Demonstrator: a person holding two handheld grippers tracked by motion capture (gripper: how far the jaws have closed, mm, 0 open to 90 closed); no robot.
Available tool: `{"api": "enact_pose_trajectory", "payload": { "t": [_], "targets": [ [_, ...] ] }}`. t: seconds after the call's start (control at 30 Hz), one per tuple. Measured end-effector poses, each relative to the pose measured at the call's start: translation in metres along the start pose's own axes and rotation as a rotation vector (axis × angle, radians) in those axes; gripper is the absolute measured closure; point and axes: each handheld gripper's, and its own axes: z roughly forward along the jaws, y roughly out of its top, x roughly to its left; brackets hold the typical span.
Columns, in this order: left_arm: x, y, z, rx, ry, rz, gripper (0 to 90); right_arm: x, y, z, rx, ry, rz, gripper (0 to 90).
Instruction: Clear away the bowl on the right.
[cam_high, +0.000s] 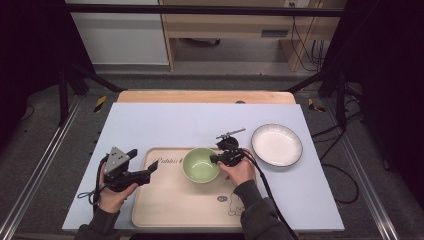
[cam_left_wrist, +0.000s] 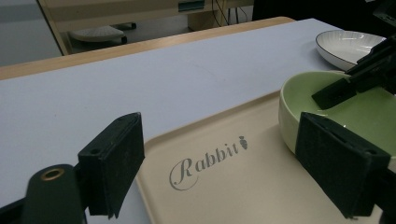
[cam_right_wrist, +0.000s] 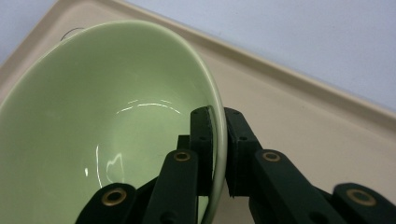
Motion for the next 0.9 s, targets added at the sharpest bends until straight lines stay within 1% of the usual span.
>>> {"api": "enact_pose_trajectory", "payload": {
  "t": [0.27,0.3,0.43,0.5,0.53,0.57,0.6,0.63,0.67,0.7,0.77,0.87,0.9],
  "targets": [
    [-0.001,0.000,0.001,0.004,-0.001,0.003,15.3,-0.001,0.000,0.000,-0.003,0.000,0.003,83.7],
    [-0.001,0.000,0.001,0.003,-0.001,0.003,15.3,-0.001,-0.001,0.000,-0.005,-0.004,-0.005,83.7],
    [-0.001,0.000,0.000,0.003,-0.001,0.003,15.3,-0.001,0.000,-0.001,-0.011,-0.006,-0.010,83.1],
    [-0.001,0.000,0.000,0.003,-0.001,0.003,15.3,-0.001,0.000,-0.004,-0.028,-0.010,-0.012,78.6],
    [-0.001,0.000,0.000,0.003,-0.001,0.002,15.3,-0.001,0.000,-0.008,-0.052,-0.024,-0.031,72.2],
    [-0.001,0.000,0.000,0.003,-0.001,0.002,15.3,-0.001,0.000,-0.009,-0.059,-0.027,-0.037,69.4],
    [-0.001,0.000,0.000,0.003,-0.001,0.002,15.3,-0.001,0.000,-0.009,-0.059,-0.027,-0.037,69.4],
    [-0.001,0.000,0.000,0.002,-0.001,0.002,15.3,-0.001,0.000,-0.012,-0.078,-0.035,-0.044,61.6],
    [-0.001,0.000,0.000,0.002,-0.001,0.002,15.3,-0.001,0.000,-0.012,-0.078,-0.035,-0.044,61.6],
    [-0.001,0.000,0.000,0.001,0.000,0.002,15.3,0.000,-0.001,-0.016,-0.098,-0.041,-0.051,55.3],
    [0.000,0.000,0.000,0.003,0.001,0.001,15.2,0.000,-0.002,-0.020,-0.126,-0.040,-0.059,47.6],
    [0.000,0.000,0.000,0.001,0.002,0.000,15.3,0.000,-0.003,-0.028,-0.170,-0.032,-0.068,41.1],
    [0.000,0.000,0.000,0.001,0.002,0.000,15.2,0.000,-0.003,-0.028,-0.170,-0.032,-0.068,41.1]
  ]
}}
